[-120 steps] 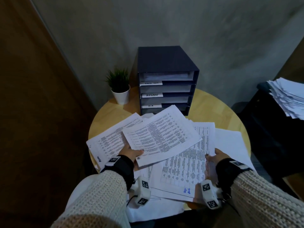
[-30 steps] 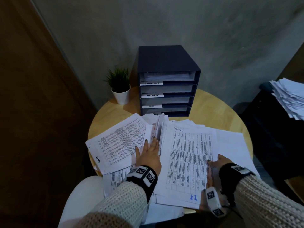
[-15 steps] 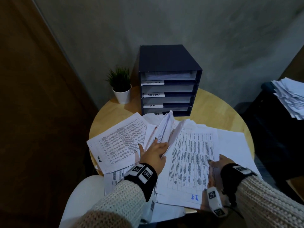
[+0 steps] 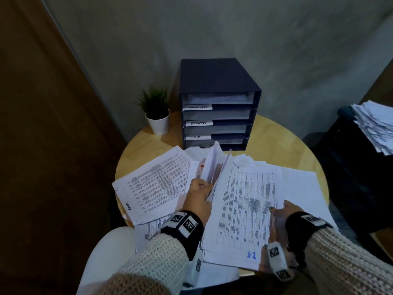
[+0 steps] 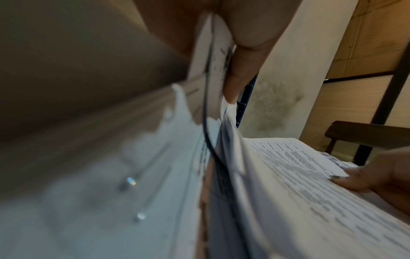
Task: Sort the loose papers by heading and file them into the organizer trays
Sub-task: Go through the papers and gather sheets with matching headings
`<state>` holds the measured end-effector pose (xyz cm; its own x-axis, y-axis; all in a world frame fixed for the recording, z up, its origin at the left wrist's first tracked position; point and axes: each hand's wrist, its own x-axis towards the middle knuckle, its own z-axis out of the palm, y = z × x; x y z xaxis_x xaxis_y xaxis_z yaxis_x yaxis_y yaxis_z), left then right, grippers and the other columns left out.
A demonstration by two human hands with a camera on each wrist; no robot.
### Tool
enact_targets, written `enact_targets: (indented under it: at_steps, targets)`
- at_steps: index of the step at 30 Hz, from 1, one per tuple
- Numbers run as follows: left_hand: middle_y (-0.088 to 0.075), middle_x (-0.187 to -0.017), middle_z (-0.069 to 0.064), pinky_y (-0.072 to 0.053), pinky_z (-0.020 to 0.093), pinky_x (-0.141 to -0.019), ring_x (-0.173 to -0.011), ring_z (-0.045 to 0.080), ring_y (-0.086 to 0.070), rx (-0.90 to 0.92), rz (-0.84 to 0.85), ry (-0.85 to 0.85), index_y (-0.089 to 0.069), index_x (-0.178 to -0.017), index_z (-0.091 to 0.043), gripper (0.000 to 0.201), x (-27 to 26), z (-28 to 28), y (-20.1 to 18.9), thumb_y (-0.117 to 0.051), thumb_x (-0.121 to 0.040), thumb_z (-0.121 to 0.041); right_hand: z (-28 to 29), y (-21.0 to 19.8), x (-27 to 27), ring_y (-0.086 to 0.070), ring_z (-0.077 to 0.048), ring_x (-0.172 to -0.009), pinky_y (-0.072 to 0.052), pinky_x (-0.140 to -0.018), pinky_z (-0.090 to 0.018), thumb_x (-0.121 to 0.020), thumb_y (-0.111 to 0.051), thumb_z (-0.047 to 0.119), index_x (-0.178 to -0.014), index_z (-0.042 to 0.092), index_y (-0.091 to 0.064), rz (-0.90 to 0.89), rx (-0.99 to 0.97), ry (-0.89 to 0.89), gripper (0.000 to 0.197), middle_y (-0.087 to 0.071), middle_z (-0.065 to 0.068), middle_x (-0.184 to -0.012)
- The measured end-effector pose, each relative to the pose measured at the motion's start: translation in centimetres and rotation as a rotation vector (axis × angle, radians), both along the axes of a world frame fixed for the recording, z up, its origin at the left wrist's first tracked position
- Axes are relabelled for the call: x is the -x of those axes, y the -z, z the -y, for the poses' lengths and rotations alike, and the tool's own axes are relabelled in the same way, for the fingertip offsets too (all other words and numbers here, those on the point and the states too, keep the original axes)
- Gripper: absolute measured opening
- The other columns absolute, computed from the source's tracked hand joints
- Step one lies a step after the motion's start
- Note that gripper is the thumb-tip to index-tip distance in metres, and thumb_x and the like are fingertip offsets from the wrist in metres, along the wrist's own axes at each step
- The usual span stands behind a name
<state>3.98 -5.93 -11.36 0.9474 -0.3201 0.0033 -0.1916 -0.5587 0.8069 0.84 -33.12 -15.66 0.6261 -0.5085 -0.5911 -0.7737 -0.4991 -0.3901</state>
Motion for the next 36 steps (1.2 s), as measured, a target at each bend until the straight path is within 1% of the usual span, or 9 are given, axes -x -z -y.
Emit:
enact_targets:
  at_steps: [5, 10, 18, 21, 25, 29, 31, 34, 36]
  targets:
    - [-0.034, -0.133, 0.007, -0.039, 0.017, -0.097, -0.115, 0.020, -0.050, -0.105, -0.217, -0.217, -0.006, -0.152, -0.018, 0.082, -0.7, -0.6, -0.2, -0.053, -0.087, 0.001, 0.2, 0.4, -0.1, -0.043, -0.027, -0.134, -0.035, -0.108, -0.033, -0.093, -0.057, 0.034, -0.144, 0.005, -0.036, 0.009, -0.002, -0.006, 0.062, -0.041, -0.010, -0.148]
    - [-0.063, -0.119, 0.010, -0.052, 0.027, -0.081, -0.103, 0.026, -0.061, -0.161, -0.375, -0.234, -0.051, -0.127, -0.010, 0.043, -1.5, -1.3, 0.4, -0.053, -0.084, -0.005, 0.4, 0.0, -0.3, -0.035, -0.027, -0.139, -0.031, -0.110, -0.031, -0.096, -0.050, 0.035, -0.146, 0.005, -0.029, -0.008, 0.057, -0.030, 0.062, -0.032, -0.010, -0.153]
    - [-0.040, -0.126, 0.004, -0.036, 0.008, -0.085, -0.112, 0.021, -0.052, -0.119, -0.227, -0.210, -0.061, -0.121, -0.013, 0.043, -1.1, 0.6, -0.2, -0.050, -0.083, 0.003, 0.8, 0.2, -0.4, -0.040, -0.027, -0.135, -0.035, -0.104, -0.029, -0.097, -0.048, 0.036, -0.148, 0.005, -0.026, -0.003, 0.085, -0.036, 0.064, -0.033, -0.011, -0.152]
    - [-0.059, -0.121, 0.007, -0.050, 0.024, -0.087, -0.104, 0.023, -0.060, -0.092, -0.279, -0.131, -0.063, -0.118, -0.013, 0.040, -1.4, 0.4, -0.2, -0.050, -0.082, -0.001, 0.8, 0.4, -0.5, -0.036, -0.027, -0.138, -0.032, -0.109, -0.030, -0.097, -0.048, 0.036, -0.147, 0.004, -0.025, -0.022, 0.089, -0.035, 0.064, -0.030, -0.011, -0.154]
    - [-0.060, -0.127, 0.001, -0.044, 0.023, -0.087, -0.108, 0.018, -0.059, 0.058, -0.330, -0.130, -0.050, -0.128, -0.015, 0.035, -0.8, 0.4, -1.1, -0.051, -0.096, -0.027, 0.4, 0.1, -0.5, -0.030, -0.026, -0.142, -0.028, -0.112, -0.031, -0.098, -0.048, 0.035, -0.149, 0.004, -0.019, -0.023, 0.075, -0.049, 0.067, -0.022, -0.011, -0.157]
    - [-0.062, -0.116, 0.008, -0.039, 0.024, -0.090, -0.109, 0.023, -0.057, 0.006, -0.430, -0.228, -0.062, -0.117, -0.009, 0.063, -1.4, 0.1, -0.1, -0.025, -0.097, -0.055, 0.4, 0.2, -0.7, -0.036, -0.027, -0.138, -0.032, -0.112, -0.033, -0.095, -0.053, 0.033, -0.148, 0.005, -0.025, -0.021, 0.043, -0.053, 0.066, -0.030, -0.010, -0.154]
    - [-0.063, -0.112, 0.013, -0.043, 0.029, -0.092, -0.103, 0.027, -0.058, -0.061, -0.487, -0.341, -0.066, -0.109, -0.008, 0.064, -2.0, -0.6, 0.3, -0.027, -0.095, -0.057, 0.3, 0.1, -0.6, -0.036, -0.027, -0.138, -0.032, -0.111, -0.033, -0.095, -0.054, 0.031, -0.148, 0.004, -0.025, -0.031, 0.029, -0.052, 0.066, -0.031, -0.010, -0.154]
    - [-0.052, -0.125, 0.007, -0.041, 0.033, -0.099, -0.107, 0.025, -0.050, -0.283, -0.466, -0.390, -0.061, -0.113, -0.030, 0.037, -2.8, -1.9, 1.7, -0.040, -0.088, -0.047, 0.1, -0.3, -0.4, -0.036, -0.027, -0.139, -0.031, -0.110, -0.033, -0.095, -0.055, 0.028, -0.148, 0.004, -0.024, -0.026, 0.020, -0.061, 0.067, -0.030, -0.011, -0.154]
    - [-0.056, -0.113, 0.002, -0.049, 0.034, -0.096, -0.103, 0.025, -0.057, -0.244, -0.479, -0.364, -0.065, -0.109, -0.036, 0.029, -2.7, -2.2, 1.5, -0.045, -0.087, -0.038, 0.2, 0.0, -0.5, -0.038, -0.027, -0.137, -0.032, -0.111, -0.034, -0.094, -0.057, 0.028, -0.148, 0.005, -0.027, -0.011, -0.006, -0.059, 0.066, -0.033, -0.010, -0.153]
